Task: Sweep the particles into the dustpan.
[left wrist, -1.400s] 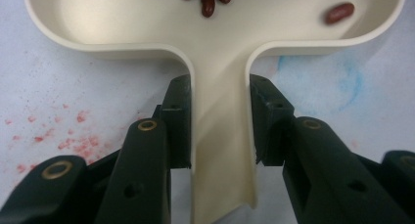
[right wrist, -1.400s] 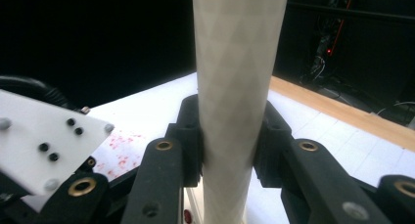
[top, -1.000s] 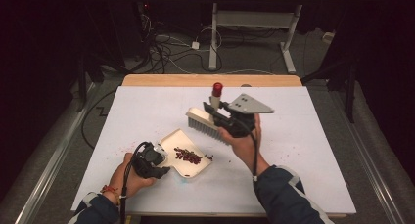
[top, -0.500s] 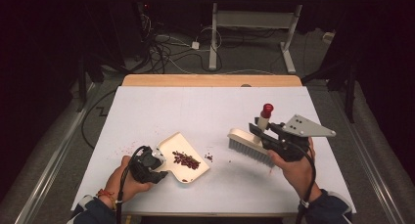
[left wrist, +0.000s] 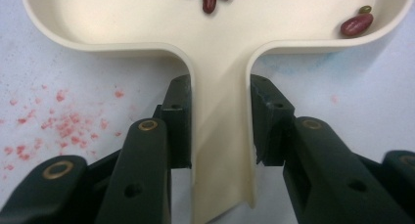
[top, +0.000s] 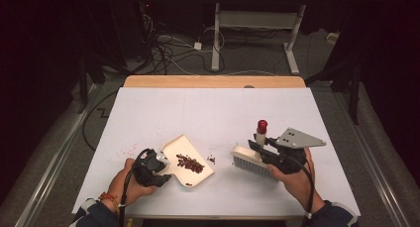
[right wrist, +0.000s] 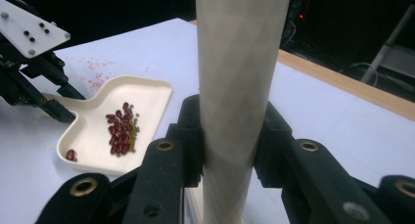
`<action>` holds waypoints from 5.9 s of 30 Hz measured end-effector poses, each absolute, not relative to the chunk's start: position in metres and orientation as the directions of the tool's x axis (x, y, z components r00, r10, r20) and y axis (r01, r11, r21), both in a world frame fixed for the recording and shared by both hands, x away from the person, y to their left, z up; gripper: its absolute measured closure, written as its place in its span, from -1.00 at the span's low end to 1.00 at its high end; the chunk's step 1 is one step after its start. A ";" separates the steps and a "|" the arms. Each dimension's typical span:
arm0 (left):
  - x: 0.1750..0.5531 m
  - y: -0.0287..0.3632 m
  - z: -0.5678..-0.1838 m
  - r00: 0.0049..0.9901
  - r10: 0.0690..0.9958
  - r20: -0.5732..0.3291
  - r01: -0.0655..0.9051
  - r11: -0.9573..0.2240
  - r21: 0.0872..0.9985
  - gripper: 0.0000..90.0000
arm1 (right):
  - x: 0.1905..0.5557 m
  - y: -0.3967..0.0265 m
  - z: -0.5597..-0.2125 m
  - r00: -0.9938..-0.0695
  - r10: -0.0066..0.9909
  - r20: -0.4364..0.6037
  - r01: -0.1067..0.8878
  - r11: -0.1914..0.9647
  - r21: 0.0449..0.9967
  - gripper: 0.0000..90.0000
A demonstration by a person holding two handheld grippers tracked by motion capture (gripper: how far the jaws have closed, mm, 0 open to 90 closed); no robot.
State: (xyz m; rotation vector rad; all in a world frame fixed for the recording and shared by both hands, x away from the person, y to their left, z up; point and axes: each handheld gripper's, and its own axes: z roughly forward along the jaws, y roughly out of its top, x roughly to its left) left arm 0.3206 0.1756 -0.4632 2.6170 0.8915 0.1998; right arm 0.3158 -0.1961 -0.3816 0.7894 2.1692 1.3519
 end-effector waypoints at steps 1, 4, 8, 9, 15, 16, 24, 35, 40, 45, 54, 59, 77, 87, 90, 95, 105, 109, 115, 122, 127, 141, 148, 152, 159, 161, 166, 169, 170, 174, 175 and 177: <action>0.321 0.175 -0.463 0.792 0.611 0.016 0.559 -0.735 0.384 0.42 | 0.317 -0.193 -0.382 -0.730 0.678 -0.080 0.224 0.348 0.910 0.55; 0.322 0.175 -0.463 0.791 0.611 0.016 0.559 -0.734 0.385 0.42 | 0.320 -0.181 -0.382 -0.746 0.661 -0.076 0.207 0.338 0.918 0.55; 0.322 0.175 -0.464 0.792 0.611 0.013 0.561 -0.734 0.383 0.42 | 0.321 -0.168 -0.380 -0.772 0.631 -0.075 0.185 0.336 0.924 0.55; 0.322 0.175 -0.464 0.791 0.611 0.013 0.561 -0.734 0.384 0.42 | 0.319 -0.166 -0.377 -0.776 0.627 -0.076 0.176 0.330 0.927 0.55; 0.323 0.175 -0.464 0.791 0.612 0.008 0.563 -0.733 0.382 0.42 | 0.321 -0.172 -0.371 -0.732 0.677 -0.076 0.164 0.283 0.945 0.55; 0.323 0.174 -0.464 0.791 0.612 0.010 0.563 -0.734 0.381 0.42 | 0.324 -0.170 -0.374 -0.670 0.731 -0.130 0.133 0.290 0.948 0.55; 0.322 0.170 -0.463 0.789 0.615 0.017 0.565 -0.735 0.375 0.42 | 0.335 -0.152 -0.401 -0.594 0.786 -0.173 0.144 0.314 0.938 0.55; 0.319 0.162 -0.460 0.780 0.624 0.046 0.571 -0.739 0.357 0.42 | 0.302 -0.103 -0.404 -0.716 0.683 -0.145 0.147 0.350 0.925 0.53; 0.319 0.162 -0.460 0.779 0.626 0.035 0.575 -0.736 0.358 0.42 | 0.298 -0.095 -0.400 -0.744 0.661 -0.093 0.156 0.307 0.939 0.55; 0.319 0.163 -0.461 0.779 0.627 0.030 0.576 -0.733 0.362 0.42 | 0.294 -0.093 -0.394 -0.758 0.645 -0.095 0.134 0.297 0.945 0.55; 0.319 0.166 -0.461 0.776 0.630 0.018 0.580 -0.724 0.373 0.42 | 0.300 -0.117 -0.381 -0.725 0.682 -0.100 0.113 0.260 0.959 0.55; 0.319 0.166 -0.461 0.773 0.634 0.012 0.582 -0.718 0.381 0.41 | 0.306 -0.126 -0.378 -0.699 0.706 -0.115 0.107 0.262 0.959 0.55; 0.319 0.167 -0.461 0.771 0.637 0.011 0.584 -0.713 0.389 0.41 | 0.304 -0.105 -0.393 -0.762 0.642 -0.084 0.154 0.306 0.940 0.55; 0.321 0.170 -0.460 0.757 0.653 -0.004 0.598 -0.692 0.405 0.40 | 0.312 -0.114 -0.391 -0.736 0.661 -0.145 0.100 0.318 0.943 0.55; 0.322 0.172 -0.460 0.750 0.661 -0.011 0.605 -0.678 0.417 0.42 | 0.318 -0.116 -0.394 -0.736 0.662 -0.146 0.107 0.326 0.939 0.55; 0.324 0.177 -0.458 0.733 0.680 -0.020 0.619 -0.654 0.436 0.42 | 0.321 -0.122 -0.391 -0.738 0.662 -0.131 0.114 0.313 0.943 0.55; 0.328 0.187 -0.458 0.703 0.711 -0.025 0.643 -0.620 0.449 0.42 | 0.322 -0.145 -0.377 -0.737 0.663 -0.129 0.109 0.305 0.946 0.55; 0.329 0.190 -0.459 0.691 0.723 -0.027 0.652 -0.607 0.455 0.42 | 0.320 -0.162 -0.368 -0.735 0.664 -0.139 0.101 0.310 0.946 0.55; 0.331 0.195 -0.460 0.679 0.734 -0.030 0.660 -0.592 0.462 0.42 | 0.317 -0.192 -0.356 -0.714 0.687 -0.138 0.093 0.288 0.953 0.55; 0.335 0.200 -0.463 0.668 0.744 -0.034 0.667 -0.577 0.471 0.42 | 0.315 -0.230 -0.352 -0.699 0.703 -0.129 0.109 0.284 0.953 0.55; 0.336 0.202 -0.462 0.664 0.747 -0.030 0.668 -0.575 0.474 0.42 | 0.312 -0.252 -0.350 -0.700 0.705 -0.118 0.131 0.288 0.949 0.55; 0.336 0.216 -0.464 0.617 0.786 -0.037 0.701 -0.527 0.481 0.42 | 0.293 -0.280 -0.348 -0.741 0.668 -0.070 0.181 0.299 0.937 0.55; 0.337 0.222 -0.464 0.592 0.805 -0.034 0.713 -0.503 0.489 0.42 | 0.288 -0.288 -0.349 -0.752 0.655 -0.070 0.182 0.309 0.934 0.55; 0.337 0.225 -0.465 0.573 0.819 -0.038 0.724 -0.483 0.493 0.43 | 0.285 -0.290 -0.350 -0.763 0.643 -0.065 0.193 0.323 0.927 0.55; 0.340 0.227 -0.467 0.557 0.829 -0.044 0.733 -0.466 0.496 0.42 | 0.283 -0.288 -0.353 -0.784 0.618 -0.059 0.199 0.341 0.919 0.55; 0.341 0.227 -0.467 0.551 0.833 -0.046 0.736 -0.459 0.498 0.42 | 0.283 -0.288 -0.353 -0.785 0.616 -0.059 0.202 0.345 0.917 0.55; 0.340 0.228 -0.468 0.514 0.856 -0.045 0.754 -0.426 0.499 0.42 | 0.283 -0.286 -0.354 -0.785 0.615 -0.069 0.200 0.358 0.912 0.55; 0.340 0.231 -0.468 0.487 0.873 -0.040 0.761 -0.401 0.509 0.42 | 0.283 -0.286 -0.355 -0.785 0.615 -0.075 0.200 0.366 0.909 0.55; 0.340 0.232 -0.467 0.479 0.877 -0.043 0.764 -0.392 0.512 0.43 | 0.284 -0.286 -0.355 -0.785 0.615 -0.074 0.202 0.367 0.908 0.55; 0.340 0.238 -0.467 0.450 0.891 -0.056 0.777 -0.360 0.517 0.42 | 0.287 -0.289 -0.356 -0.784 0.618 -0.066 0.216 0.370 0.904 0.55; 0.340 0.239 -0.467 0.442 0.895 -0.060 0.781 -0.351 0.516 0.43 | 0.288 -0.290 -0.356 -0.783 0.619 -0.062 0.221 0.370 0.902 0.55; 0.340 0.241 -0.467 0.432 0.900 -0.057 0.784 -0.344 0.518 0.42 | 0.291 -0.293 -0.357 -0.783 0.620 -0.049 0.235 0.368 0.900 0.55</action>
